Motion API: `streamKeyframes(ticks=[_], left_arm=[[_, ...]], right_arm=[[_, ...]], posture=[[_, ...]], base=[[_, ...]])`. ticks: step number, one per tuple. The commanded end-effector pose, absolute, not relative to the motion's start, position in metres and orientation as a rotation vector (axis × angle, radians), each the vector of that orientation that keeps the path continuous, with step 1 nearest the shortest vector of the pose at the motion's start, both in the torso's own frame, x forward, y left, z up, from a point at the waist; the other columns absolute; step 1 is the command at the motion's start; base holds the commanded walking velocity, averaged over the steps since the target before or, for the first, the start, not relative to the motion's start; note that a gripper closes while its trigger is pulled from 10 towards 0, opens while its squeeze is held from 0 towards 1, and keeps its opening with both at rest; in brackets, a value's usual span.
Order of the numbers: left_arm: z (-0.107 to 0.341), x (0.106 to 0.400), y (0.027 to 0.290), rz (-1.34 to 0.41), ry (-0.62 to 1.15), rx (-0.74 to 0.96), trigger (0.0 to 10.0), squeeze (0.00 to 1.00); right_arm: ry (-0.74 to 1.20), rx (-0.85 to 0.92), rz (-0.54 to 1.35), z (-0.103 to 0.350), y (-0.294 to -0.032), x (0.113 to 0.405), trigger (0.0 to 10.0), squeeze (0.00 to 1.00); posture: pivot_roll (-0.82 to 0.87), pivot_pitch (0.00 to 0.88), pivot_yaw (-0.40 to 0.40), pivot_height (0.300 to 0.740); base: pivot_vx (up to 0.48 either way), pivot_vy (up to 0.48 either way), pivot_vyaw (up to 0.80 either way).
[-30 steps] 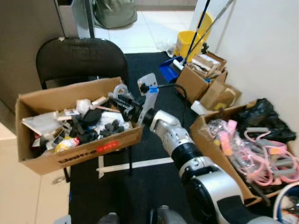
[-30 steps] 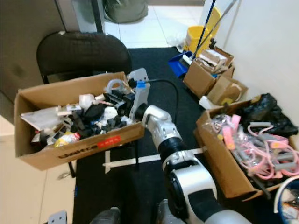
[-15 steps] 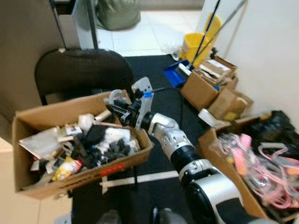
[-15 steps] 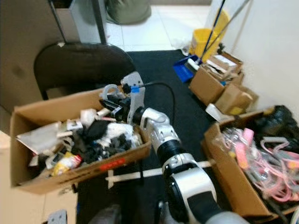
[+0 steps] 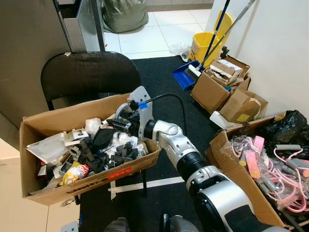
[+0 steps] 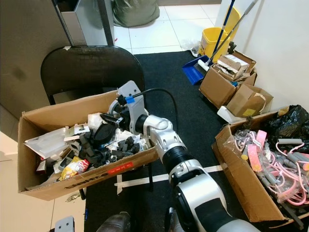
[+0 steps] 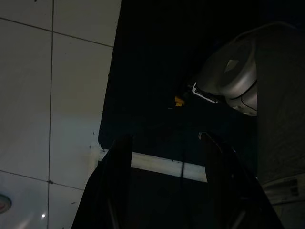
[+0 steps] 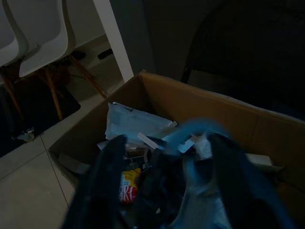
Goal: Picking trash to rubbish bin
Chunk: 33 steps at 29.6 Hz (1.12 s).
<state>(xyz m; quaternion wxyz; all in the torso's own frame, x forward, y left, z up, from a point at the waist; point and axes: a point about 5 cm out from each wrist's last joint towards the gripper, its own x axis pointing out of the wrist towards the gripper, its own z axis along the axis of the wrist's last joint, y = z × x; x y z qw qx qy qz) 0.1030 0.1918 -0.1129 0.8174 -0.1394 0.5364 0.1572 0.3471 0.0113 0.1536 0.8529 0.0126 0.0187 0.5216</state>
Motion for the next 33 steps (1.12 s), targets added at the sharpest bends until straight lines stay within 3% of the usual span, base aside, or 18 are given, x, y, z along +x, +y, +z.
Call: streamKeyframes(ticks=[1,9,11,12,14,15,22,27,31,33], left_arm=[[-0.119,0.091,0.163,0.292,1.209,-0.356,10.0,0.00],[-0.119,0.091,0.162,0.287,1.211,-0.355,10.0,0.00],[-0.119,0.091,0.162,0.286,1.211,-0.354,10.0,0.00],[-0.119,0.090,0.162,0.286,1.211,-0.354,10.0,0.00],[-0.119,0.090,0.162,0.286,1.212,-0.354,10.0,0.00],[-0.119,0.090,0.162,0.289,1.213,-0.354,10.0,0.00],[-0.119,0.090,0.162,0.295,1.220,-0.354,10.0,0.00],[-0.119,0.089,0.161,0.296,1.222,-0.357,10.0,0.00],[-0.120,0.089,0.161,0.299,1.224,-0.361,10.0,0.00],[-0.120,0.088,0.161,0.301,1.225,-0.364,10.0,0.00]], right_arm=[[0.059,0.111,1.190,0.143,0.047,0.323,10.0,1.00],[0.081,0.015,1.171,0.133,0.031,0.327,10.0,1.00],[0.085,0.016,1.167,0.132,0.029,0.328,10.0,0.95],[0.086,0.062,1.175,0.134,0.026,0.329,10.0,0.70],[0.084,0.079,1.179,0.135,0.025,0.329,10.0,0.70],[0.085,0.129,1.212,0.137,0.025,0.328,10.0,0.00],[0.118,0.323,1.500,0.141,0.019,0.310,10.0,0.00],[0.133,0.521,1.807,0.149,-0.007,0.288,10.0,0.00],[0.170,0.521,1.888,0.144,-0.022,0.281,10.0,0.00],[0.242,0.426,1.865,0.129,-0.039,0.284,10.0,0.00]], posture=[[0.11,0.163,-0.080,0.740],[0.11,0.163,-0.080,0.740],[0.11,0.163,-0.080,0.740],[0.10,0.166,-0.077,0.740],[0.10,0.166,-0.077,0.740],[0.10,0.166,-0.077,0.740],[0.10,0.158,-0.078,0.740],[0.10,0.157,-0.077,0.740],[0.10,0.161,-0.075,0.740],[0.10,0.163,-0.074,0.740]], base=[[0.000,0.000,0.00],[0.000,0.000,0.00],[0.000,0.000,0.00],[0.000,0.000,0.00],[0.000,0.000,0.00],[0.000,0.000,0.00],[0.000,0.000,0.00],[0.000,0.000,0.00],[0.000,0.000,0.00],[0.000,0.000,0.00]])
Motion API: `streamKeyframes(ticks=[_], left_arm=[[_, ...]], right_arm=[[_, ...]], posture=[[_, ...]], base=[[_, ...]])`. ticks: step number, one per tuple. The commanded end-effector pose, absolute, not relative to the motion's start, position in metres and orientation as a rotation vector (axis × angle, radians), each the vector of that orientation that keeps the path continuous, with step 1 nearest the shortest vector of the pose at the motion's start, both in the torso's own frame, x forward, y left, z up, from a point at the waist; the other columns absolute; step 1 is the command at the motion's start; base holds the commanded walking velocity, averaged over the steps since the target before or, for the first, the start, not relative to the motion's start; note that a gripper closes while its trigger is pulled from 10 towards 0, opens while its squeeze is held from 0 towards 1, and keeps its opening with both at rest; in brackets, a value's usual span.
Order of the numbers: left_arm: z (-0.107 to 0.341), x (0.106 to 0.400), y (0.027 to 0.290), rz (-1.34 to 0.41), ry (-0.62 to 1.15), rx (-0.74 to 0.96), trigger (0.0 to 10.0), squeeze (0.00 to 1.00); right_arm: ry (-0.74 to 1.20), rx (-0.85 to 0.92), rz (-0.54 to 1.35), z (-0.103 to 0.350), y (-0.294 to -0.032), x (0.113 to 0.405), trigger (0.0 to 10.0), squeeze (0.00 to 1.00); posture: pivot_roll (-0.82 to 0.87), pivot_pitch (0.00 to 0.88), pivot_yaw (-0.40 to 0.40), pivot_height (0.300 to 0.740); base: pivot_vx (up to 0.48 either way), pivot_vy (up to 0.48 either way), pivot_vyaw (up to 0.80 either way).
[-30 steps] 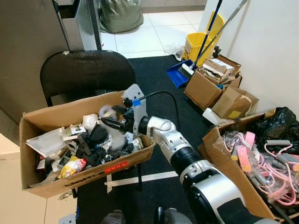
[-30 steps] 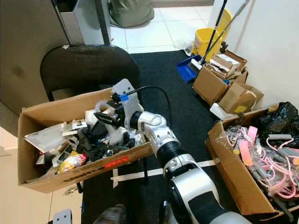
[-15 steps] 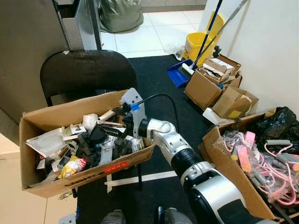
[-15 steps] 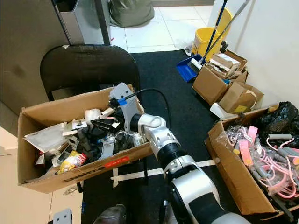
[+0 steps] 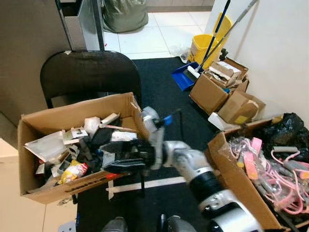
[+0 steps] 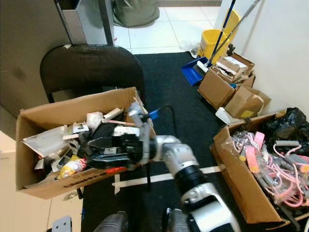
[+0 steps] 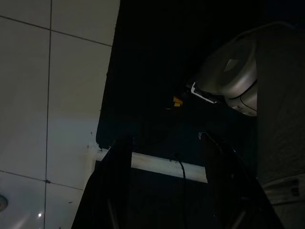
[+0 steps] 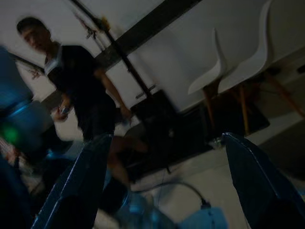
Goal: Picking trash to rubbish bin
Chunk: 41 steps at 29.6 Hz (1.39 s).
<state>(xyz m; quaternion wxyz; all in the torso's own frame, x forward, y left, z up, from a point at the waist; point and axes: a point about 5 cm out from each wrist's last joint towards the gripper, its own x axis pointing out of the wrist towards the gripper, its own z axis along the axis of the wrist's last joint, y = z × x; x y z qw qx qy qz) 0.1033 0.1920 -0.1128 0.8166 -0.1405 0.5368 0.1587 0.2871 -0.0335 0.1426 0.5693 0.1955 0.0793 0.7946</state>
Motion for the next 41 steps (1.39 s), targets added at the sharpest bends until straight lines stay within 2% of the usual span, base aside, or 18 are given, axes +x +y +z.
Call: streamKeyframes(ticks=[1,2,3,5,7,8,14,19,21,22,25,28,34,36,41], left_arm=[[-0.120,0.088,0.161,0.301,1.225,-0.365,10.0,0.00],[-0.120,0.088,0.161,0.301,1.225,-0.365,10.0,0.00],[-0.120,0.088,0.160,0.299,1.230,-0.366,10.0,0.00],[-0.120,0.088,0.160,0.299,1.232,-0.367,10.0,0.00],[-0.120,0.087,0.160,0.293,1.235,-0.365,10.0,0.00],[-0.120,0.087,0.160,0.293,1.235,-0.365,10.0,0.00],[-0.120,0.087,0.161,0.284,1.238,-0.358,10.0,0.00],[-0.120,0.087,0.161,0.282,1.239,-0.356,10.0,0.00],[-0.120,0.087,0.161,0.280,1.240,-0.354,10.0,0.00],[-0.120,0.087,0.161,0.280,1.240,-0.354,10.0,0.00],[-0.120,0.088,0.161,0.280,1.239,-0.355,10.0,0.00],[-0.120,0.088,0.161,0.279,1.239,-0.355,10.0,0.00],[-0.120,0.088,0.161,0.278,1.238,-0.355,10.0,0.00],[-0.120,0.089,0.161,0.291,1.231,-0.358,10.0,0.00],[-0.120,0.088,0.161,0.292,1.232,-0.355,10.0,0.00]], right_arm=[[0.279,0.370,1.840,0.122,-0.048,0.287,10.0,0.00],[0.279,0.370,1.840,0.122,-0.048,0.287,10.0,0.00],[0.374,0.269,1.762,0.106,-0.070,0.293,10.0,0.00],[0.411,0.249,1.740,0.101,-0.079,0.293,10.0,0.00],[0.558,0.158,1.658,0.082,-0.103,0.289,10.0,0.00],[0.558,0.158,1.658,0.082,-0.103,0.289,10.0,0.00],[0.891,-0.065,1.424,0.033,-0.151,0.272,10.0,0.00],[1.036,-0.173,1.305,0.005,-0.168,0.257,10.0,0.00],[1.141,-0.294,1.138,-0.024,-0.180,0.238,10.0,0.00],[1.141,-0.294,1.138,-0.024,-0.180,0.238,10.0,0.00],[1.194,-0.412,0.842,-0.054,-0.191,0.217,10.0,0.00],[1.200,-0.427,0.704,-0.064,-0.194,0.207,10.0,0.00],[1.218,-0.445,0.635,-0.072,-0.196,0.196,10.0,0.00],[1.287,-0.480,0.572,-0.087,-0.199,0.168,10.0,0.00],[1.336,-0.496,0.555,-0.093,-0.201,0.153,10.0,0.00]], posture=[[0.10,0.163,-0.074,0.740],[0.10,0.163,-0.074,0.740],[0.09,0.166,-0.071,0.740],[0.09,0.166,-0.071,0.740],[0.09,0.169,-0.070,0.740],[0.09,0.169,-0.070,0.740],[0.08,0.172,-0.067,0.740],[0.08,0.172,-0.065,0.740],[0.08,0.172,-0.065,0.740],[0.08,0.172,-0.065,0.740],[0.09,0.168,-0.062,0.740],[0.09,0.168,-0.062,0.740],[0.09,0.166,-0.063,0.740],[0.09,0.165,-0.065,0.740],[0.09,0.164,-0.063,0.740]], base=[[0.000,0.000,0.00],[0.000,0.000,0.00],[0.000,0.000,0.00],[0.000,0.000,0.00],[-0.122,0.000,0.00],[-0.244,0.000,0.00],[-0.292,0.000,0.00],[-0.315,0.000,0.00],[-0.324,0.000,0.00],[-0.326,0.000,0.00],[-0.329,0.000,0.00],[-0.330,0.000,0.00],[-0.331,0.000,0.00],[0.000,0.000,0.00],[0.000,0.000,-0.48]])
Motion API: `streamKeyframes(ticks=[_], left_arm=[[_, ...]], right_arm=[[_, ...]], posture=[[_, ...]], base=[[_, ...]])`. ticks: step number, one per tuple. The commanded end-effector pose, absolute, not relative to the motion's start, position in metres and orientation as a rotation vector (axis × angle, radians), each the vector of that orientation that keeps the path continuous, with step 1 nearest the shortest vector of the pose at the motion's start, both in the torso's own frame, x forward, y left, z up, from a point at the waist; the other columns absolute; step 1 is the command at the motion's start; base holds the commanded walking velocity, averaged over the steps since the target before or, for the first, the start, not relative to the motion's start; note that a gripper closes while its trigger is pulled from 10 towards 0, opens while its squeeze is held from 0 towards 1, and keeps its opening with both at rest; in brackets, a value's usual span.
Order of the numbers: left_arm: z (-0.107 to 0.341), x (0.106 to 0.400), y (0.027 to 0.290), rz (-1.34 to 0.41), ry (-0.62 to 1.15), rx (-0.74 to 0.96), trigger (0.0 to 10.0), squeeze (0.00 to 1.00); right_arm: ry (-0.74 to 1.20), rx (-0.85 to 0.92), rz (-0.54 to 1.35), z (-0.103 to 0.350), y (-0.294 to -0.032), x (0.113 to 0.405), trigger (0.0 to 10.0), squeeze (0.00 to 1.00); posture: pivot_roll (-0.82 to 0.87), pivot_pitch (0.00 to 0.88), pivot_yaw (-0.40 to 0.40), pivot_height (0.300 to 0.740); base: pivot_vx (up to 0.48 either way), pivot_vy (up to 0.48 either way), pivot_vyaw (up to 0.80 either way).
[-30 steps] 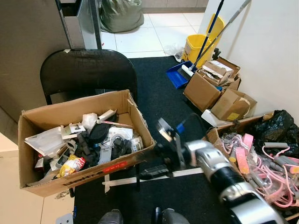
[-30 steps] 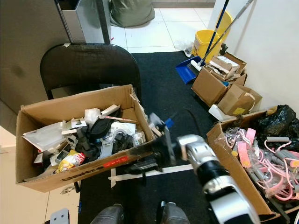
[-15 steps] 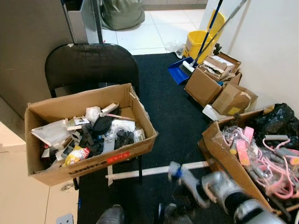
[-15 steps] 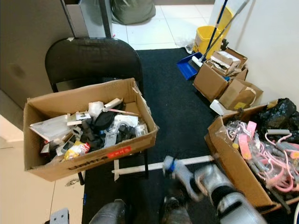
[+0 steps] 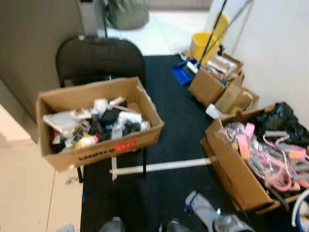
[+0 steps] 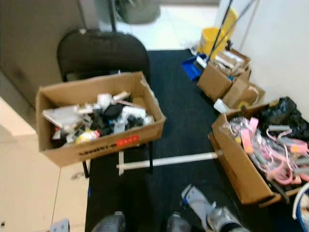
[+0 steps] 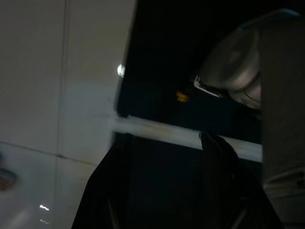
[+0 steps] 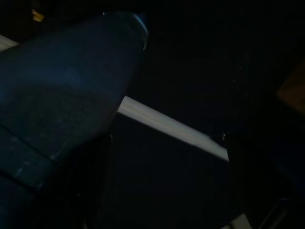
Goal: Picking trash to rubbish bin
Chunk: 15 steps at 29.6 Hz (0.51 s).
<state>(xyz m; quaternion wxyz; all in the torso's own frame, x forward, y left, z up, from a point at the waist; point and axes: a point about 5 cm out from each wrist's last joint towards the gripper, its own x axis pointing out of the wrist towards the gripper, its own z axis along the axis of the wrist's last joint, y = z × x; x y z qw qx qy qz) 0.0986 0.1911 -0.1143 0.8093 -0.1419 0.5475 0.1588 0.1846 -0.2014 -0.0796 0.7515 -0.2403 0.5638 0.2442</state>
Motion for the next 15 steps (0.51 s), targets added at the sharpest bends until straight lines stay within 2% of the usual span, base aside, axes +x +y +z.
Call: streamKeyframes(ticks=[1,6,15], left_arm=[[-0.120,0.088,0.161,0.292,1.232,-0.355,10.0,0.00],[-0.120,0.089,0.161,0.287,1.231,-0.353,10.0,0.00],[-0.119,0.090,0.161,0.272,1.234,-0.341,10.0,0.00]], right_arm=[[1.336,-0.496,0.555,-0.093,-0.201,0.153,10.0,0.00],[1.352,-0.576,0.553,-0.098,-0.204,0.142,10.0,0.00],[1.320,-0.665,0.563,-0.095,-0.208,0.151,10.0,0.00]], posture=[[0.09,0.164,-0.063,0.740],[0.09,0.164,-0.063,0.740],[0.09,0.163,-0.063,0.740]], base=[[0.000,0.000,-0.80],[0.000,0.000,-0.80],[0.000,0.000,-0.80]])
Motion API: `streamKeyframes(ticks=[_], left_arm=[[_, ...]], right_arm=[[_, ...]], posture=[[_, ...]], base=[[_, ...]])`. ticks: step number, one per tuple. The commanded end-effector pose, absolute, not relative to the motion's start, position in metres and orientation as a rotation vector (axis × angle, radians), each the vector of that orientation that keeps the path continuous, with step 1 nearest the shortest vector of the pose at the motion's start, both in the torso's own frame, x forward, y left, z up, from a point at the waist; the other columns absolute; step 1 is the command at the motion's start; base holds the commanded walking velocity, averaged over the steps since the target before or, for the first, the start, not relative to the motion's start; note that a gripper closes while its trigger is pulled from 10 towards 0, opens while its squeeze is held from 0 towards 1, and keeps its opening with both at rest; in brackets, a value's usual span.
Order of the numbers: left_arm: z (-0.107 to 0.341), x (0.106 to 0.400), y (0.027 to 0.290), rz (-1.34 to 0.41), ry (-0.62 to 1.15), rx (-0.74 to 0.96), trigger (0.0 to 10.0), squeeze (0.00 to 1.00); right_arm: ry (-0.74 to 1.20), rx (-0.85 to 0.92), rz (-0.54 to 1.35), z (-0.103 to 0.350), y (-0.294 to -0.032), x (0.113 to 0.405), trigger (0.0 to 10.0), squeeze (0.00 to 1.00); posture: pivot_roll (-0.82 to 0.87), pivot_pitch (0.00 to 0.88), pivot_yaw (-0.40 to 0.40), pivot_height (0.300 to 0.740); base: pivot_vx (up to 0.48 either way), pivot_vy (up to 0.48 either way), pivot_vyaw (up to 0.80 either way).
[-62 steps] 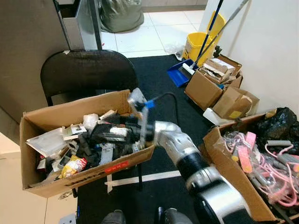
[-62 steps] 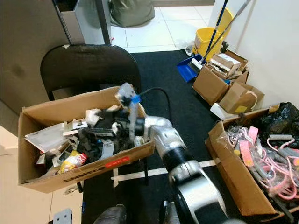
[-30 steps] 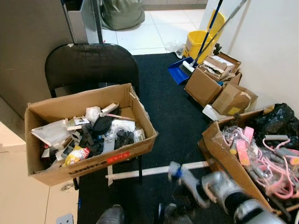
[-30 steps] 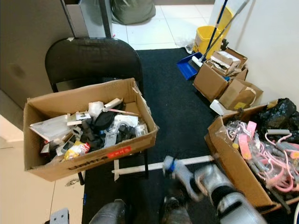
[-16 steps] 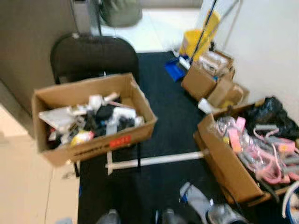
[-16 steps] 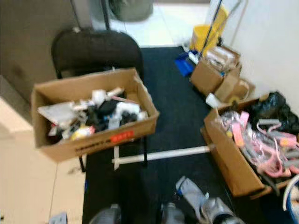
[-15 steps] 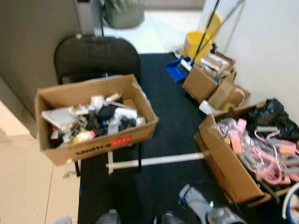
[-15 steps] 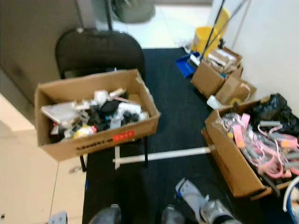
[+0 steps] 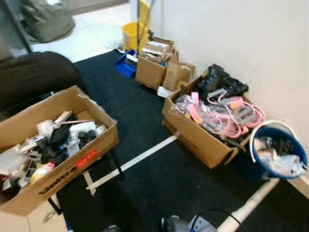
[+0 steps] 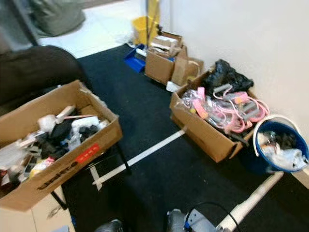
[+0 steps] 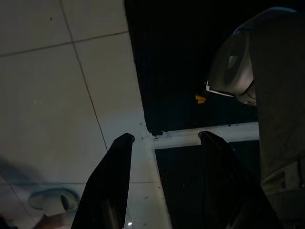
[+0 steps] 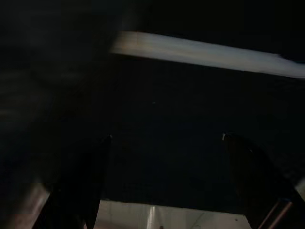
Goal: Picking trash to rubbish bin
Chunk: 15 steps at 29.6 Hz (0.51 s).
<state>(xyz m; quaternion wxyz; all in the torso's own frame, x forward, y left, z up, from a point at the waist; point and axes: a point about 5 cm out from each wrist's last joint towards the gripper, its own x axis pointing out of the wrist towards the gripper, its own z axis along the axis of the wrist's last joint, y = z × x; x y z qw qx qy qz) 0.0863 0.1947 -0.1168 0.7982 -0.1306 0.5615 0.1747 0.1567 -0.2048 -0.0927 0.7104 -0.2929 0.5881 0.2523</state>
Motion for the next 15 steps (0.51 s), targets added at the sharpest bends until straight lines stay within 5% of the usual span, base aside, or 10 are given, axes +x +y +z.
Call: streamKeyframes(ticks=[1,15], left_arm=[[-0.119,0.090,0.161,0.269,1.235,-0.338,10.0,0.00],[-0.120,0.089,0.161,0.229,1.246,-0.302,10.0,0.00]], right_arm=[[1.315,-0.678,0.566,-0.094,-0.209,0.152,10.0,0.00],[1.282,-0.764,0.624,-0.095,-0.200,0.154,10.0,0.00]], posture=[[0.09,0.163,-0.063,0.740],[0.07,0.146,-0.052,0.740]], base=[[0.000,0.000,-0.80],[0.000,0.000,-0.80]])
